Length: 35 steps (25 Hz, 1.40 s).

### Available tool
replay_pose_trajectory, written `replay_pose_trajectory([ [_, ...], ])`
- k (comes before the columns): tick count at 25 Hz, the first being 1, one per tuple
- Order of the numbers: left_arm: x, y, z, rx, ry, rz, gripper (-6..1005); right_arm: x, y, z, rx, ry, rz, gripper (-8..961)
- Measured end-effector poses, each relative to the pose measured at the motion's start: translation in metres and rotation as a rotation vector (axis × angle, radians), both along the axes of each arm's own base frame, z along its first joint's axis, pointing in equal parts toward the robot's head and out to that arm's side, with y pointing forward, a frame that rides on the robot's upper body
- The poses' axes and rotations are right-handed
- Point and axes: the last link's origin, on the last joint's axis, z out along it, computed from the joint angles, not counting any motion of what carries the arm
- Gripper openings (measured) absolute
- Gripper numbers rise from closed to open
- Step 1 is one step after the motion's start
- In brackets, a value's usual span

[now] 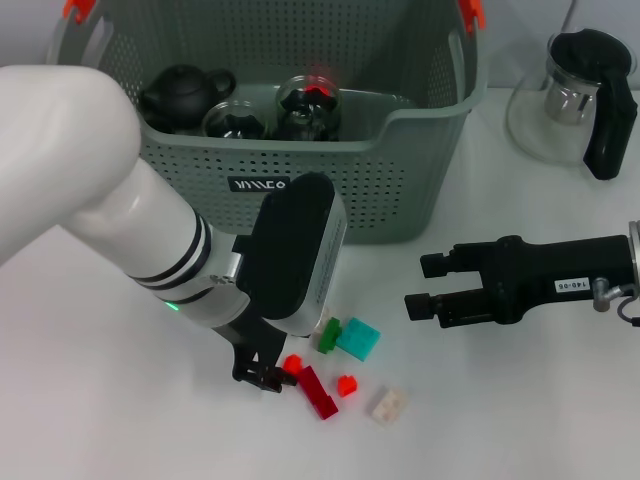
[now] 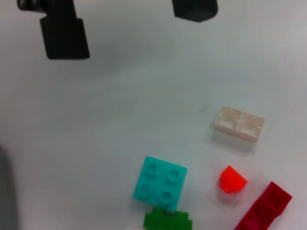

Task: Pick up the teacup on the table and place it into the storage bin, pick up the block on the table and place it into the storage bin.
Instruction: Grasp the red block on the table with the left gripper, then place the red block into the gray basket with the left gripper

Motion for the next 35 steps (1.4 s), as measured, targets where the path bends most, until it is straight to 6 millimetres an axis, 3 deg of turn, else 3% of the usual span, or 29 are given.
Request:
replay_pose_trajectory([
  [25,-0.0019,0.0014,-0.0025,-0.001,0.034,0.053,480,0.0021,0.0000,0.0017,0.011,0.002,-0.001,822],
  [31,-0.0005,-0.0004,-0.0008,-0.013,0.041,0.072,251,0.0019,0.0000,0.0018,0.010,0.002,0.001,823],
  [35,0.0036,0.0012,0.0032,0.004,0.032,0.088,191,0.0025,-0.0003,0.0021,0.010,0.002,0.001,823],
])
